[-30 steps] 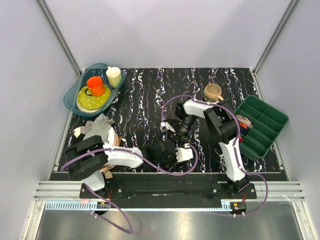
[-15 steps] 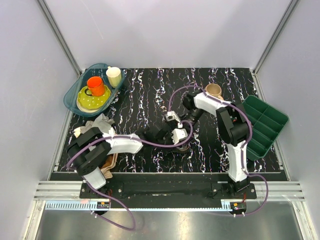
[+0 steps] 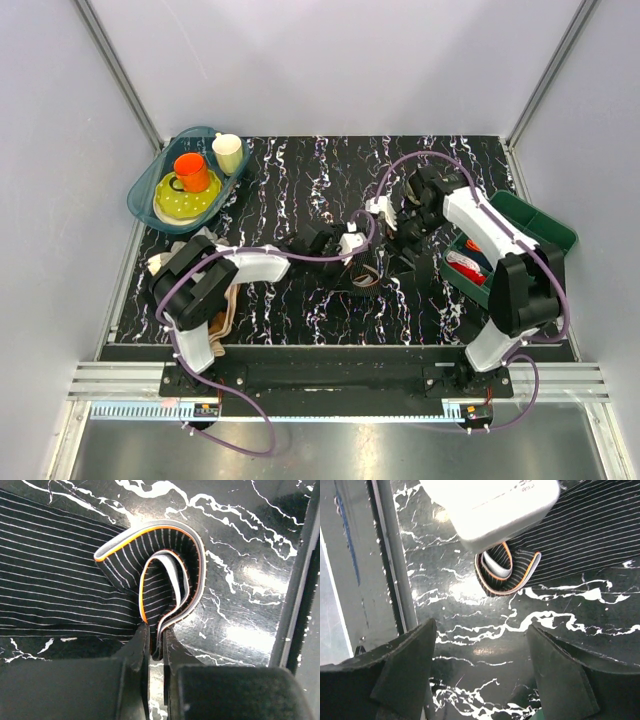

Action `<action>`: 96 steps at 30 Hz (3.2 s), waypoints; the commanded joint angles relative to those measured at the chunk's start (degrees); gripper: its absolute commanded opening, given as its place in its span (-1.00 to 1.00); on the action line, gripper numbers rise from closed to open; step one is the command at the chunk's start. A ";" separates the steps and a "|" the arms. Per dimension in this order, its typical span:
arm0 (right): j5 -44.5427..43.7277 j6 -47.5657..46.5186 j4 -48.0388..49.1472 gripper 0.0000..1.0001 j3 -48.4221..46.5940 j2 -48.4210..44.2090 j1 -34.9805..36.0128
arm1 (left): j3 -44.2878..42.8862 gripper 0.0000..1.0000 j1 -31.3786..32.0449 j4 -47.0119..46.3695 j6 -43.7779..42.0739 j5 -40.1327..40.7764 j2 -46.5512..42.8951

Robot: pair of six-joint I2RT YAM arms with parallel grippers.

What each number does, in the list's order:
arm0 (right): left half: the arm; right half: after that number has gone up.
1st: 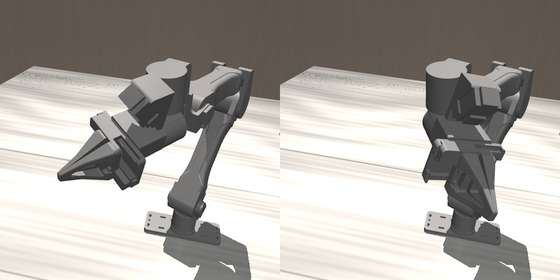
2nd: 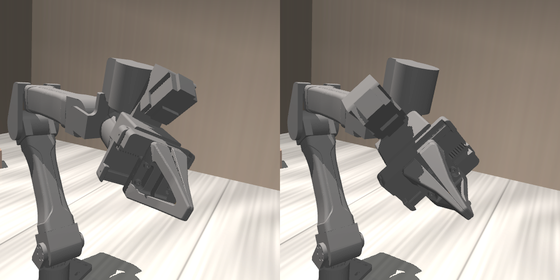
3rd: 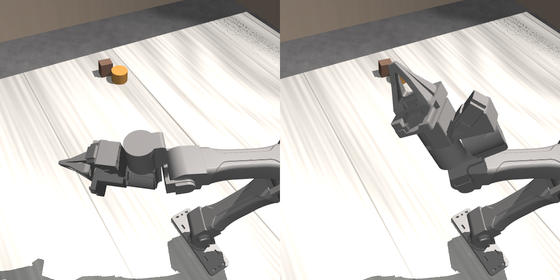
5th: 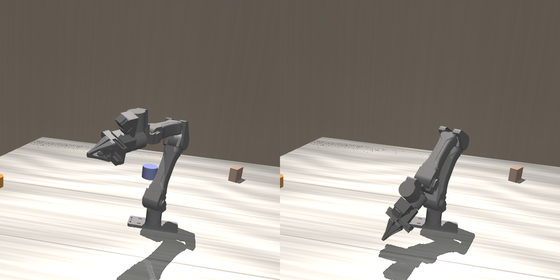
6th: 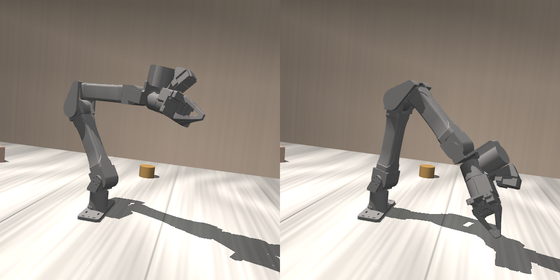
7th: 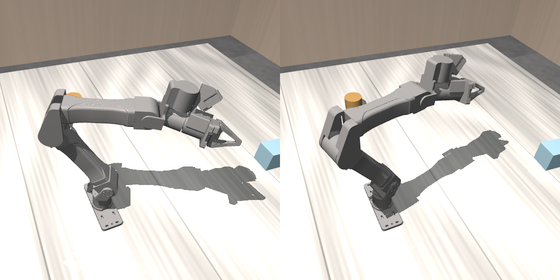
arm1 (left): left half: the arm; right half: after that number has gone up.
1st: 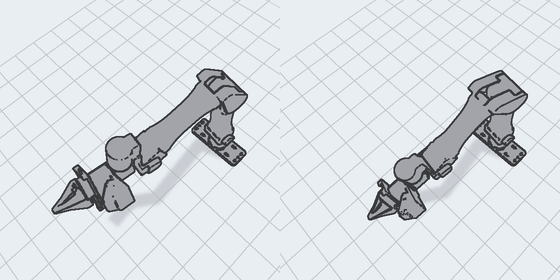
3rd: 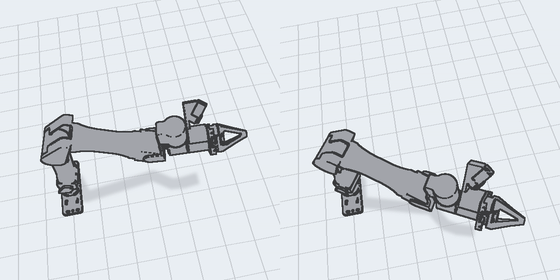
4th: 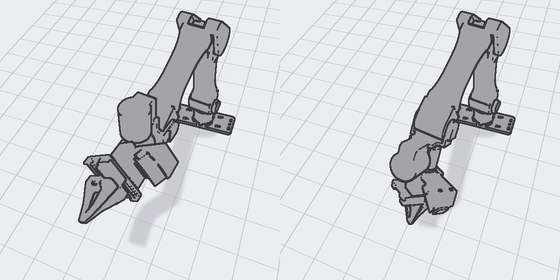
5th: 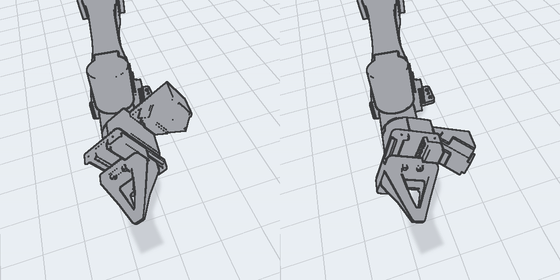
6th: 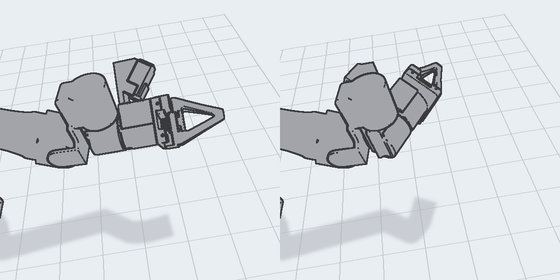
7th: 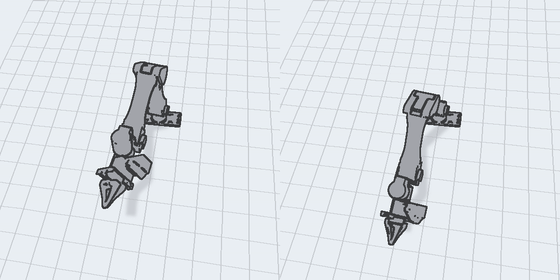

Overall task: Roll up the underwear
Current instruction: Roll the underwear to the center of the board.

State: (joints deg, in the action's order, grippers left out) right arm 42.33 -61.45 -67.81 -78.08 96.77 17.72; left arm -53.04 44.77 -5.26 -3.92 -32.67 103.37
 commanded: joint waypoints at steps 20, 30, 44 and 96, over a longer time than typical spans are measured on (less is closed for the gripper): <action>6.78 1.32 19.56 0.68 11.09 -11.22 -8.93 | -8.31 -1.00 -5.40 8.77 6.47 -9.70 8.51; -3.71 -24.07 37.78 0.92 37.19 -25.84 7.67 | -15.25 -1.00 -8.21 14.31 14.46 -13.81 15.10; -16.22 -21.69 55.68 0.68 41.08 -17.32 15.59 | -17.80 -1.00 -11.20 15.19 20.62 -16.03 19.59; 7.33 -18.09 -11.91 -0.14 0.47 22.15 6.37 | 10.33 -0.47 21.32 -15.67 -27.20 32.40 -5.91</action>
State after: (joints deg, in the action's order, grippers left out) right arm 47.72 -77.67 -76.38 -77.58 119.37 24.93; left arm -38.37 65.95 -23.68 -29.06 -5.69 95.04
